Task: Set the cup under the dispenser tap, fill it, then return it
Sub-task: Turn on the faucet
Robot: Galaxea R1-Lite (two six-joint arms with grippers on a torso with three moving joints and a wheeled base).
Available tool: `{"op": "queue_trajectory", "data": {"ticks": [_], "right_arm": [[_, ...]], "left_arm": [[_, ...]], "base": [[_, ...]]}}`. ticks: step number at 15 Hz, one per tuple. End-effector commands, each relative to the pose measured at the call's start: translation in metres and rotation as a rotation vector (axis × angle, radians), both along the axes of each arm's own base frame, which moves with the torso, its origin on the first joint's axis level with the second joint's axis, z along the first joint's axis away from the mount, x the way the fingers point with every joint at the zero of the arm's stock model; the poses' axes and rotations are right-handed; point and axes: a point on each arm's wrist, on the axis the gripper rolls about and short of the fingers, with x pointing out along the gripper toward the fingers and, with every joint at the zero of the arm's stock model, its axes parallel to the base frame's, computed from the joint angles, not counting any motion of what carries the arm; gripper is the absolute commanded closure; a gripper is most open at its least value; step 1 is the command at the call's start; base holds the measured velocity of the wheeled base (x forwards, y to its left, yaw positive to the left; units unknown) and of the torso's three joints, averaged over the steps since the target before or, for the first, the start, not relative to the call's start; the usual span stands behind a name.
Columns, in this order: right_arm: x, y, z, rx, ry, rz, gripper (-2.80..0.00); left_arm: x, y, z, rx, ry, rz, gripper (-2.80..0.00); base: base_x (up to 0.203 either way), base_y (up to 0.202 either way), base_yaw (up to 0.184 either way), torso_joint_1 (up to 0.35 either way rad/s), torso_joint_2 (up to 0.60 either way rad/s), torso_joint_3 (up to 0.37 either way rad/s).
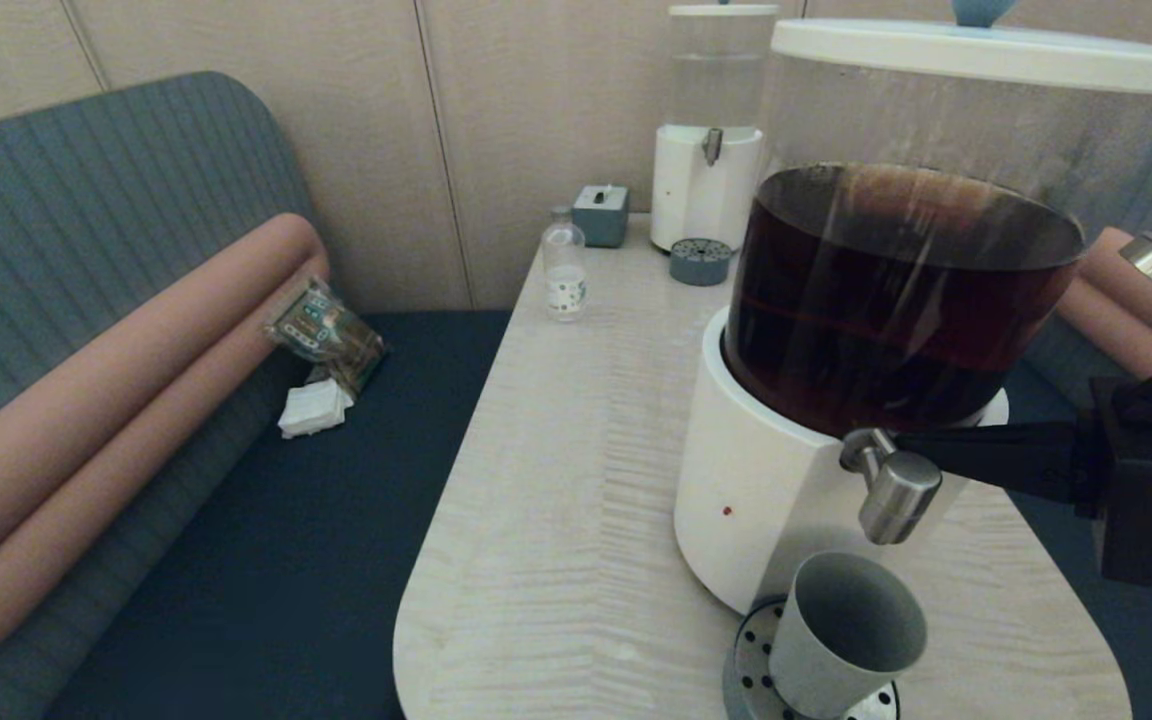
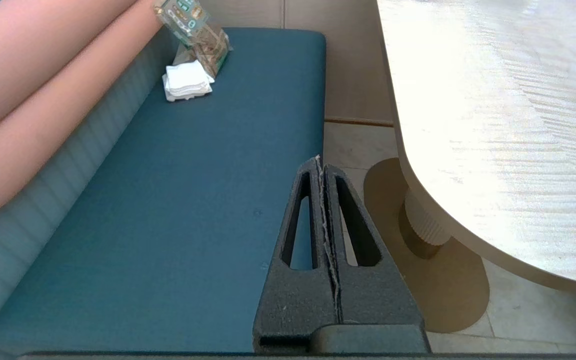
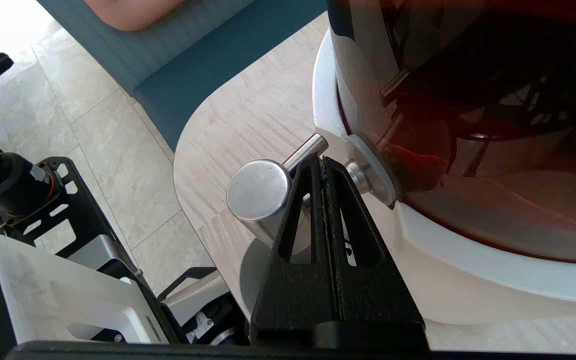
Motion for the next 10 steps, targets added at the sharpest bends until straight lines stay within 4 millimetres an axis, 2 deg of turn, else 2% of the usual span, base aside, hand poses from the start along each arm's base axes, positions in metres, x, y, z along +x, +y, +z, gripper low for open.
{"op": "queue_trajectory", "data": {"ticks": [1, 10], "right_arm": [[-0.0015, 0.0005, -0.0005, 0.003, -0.001, 0.015, 0.0], [-0.0064, 0.0002, -0.0015, 0.009, -0.019, 0.046, 0.0]], "left_arm": [[0.0001, 0.0, 0.0002, -0.001, 0.001, 0.002, 0.0], [0.0001, 0.0, 0.0002, -0.001, 0.0, 0.0, 0.0]], "base": [[0.0, 0.0, 0.0, 0.0, 0.0, 0.0], [0.0, 0.0, 0.0, 0.0, 0.0, 0.0]]}}
